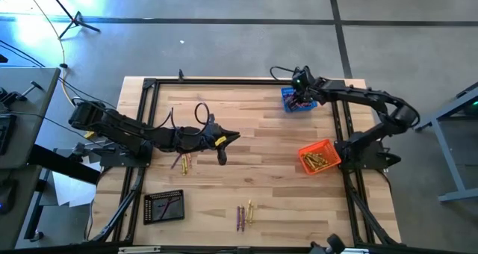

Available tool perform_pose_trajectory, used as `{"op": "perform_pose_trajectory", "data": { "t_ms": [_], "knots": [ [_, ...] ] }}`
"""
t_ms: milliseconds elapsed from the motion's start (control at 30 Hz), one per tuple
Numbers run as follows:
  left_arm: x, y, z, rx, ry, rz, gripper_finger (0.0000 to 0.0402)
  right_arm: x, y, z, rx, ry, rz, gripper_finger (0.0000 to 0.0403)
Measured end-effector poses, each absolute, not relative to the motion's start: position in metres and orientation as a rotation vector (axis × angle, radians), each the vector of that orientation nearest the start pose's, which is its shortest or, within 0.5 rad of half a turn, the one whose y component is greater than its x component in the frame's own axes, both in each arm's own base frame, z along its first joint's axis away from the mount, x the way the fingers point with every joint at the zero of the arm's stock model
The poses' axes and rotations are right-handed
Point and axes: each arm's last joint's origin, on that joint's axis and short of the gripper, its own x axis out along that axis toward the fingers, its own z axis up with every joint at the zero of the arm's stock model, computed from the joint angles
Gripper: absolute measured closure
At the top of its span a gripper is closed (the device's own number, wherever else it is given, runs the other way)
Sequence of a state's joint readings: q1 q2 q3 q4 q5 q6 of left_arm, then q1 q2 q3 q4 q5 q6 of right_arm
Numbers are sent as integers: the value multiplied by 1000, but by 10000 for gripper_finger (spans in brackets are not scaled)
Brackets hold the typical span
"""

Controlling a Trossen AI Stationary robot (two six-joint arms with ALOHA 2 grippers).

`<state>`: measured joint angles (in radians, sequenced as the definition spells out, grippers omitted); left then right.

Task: Sort crayons
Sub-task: Put the red crayon into the blue basket, then put the violet crayon into the black basket

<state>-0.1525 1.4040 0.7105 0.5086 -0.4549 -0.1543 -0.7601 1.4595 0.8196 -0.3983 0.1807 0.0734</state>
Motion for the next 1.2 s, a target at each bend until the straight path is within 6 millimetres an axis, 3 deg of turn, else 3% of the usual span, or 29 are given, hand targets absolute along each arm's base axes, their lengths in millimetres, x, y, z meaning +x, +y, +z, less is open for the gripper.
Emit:
{"op": "perform_pose_trajectory", "data": {
  "t_ms": [333, 667, 933, 1067, 1200],
  "knots": [
    [294, -23, 235, -79, 166, 345, 373, 197, -193, 179, 376, 1002, -850, 396],
    [292, -17, 226, -72, 253, 372, 373, 198, -193, 180, 378, 1006, -819, 307],
    [278, -11, 197, -139, 549, 476, 371, 209, -194, 199, 369, 980, -785, 284],
    [260, -10, 179, -224, 779, 545, 371, 218, -191, 211, 393, 964, -768, 284],
    [241, -11, 167, -318, 996, 586, 371, 232, -181, 223, 446, 912, -634, 284]
  ]
}}
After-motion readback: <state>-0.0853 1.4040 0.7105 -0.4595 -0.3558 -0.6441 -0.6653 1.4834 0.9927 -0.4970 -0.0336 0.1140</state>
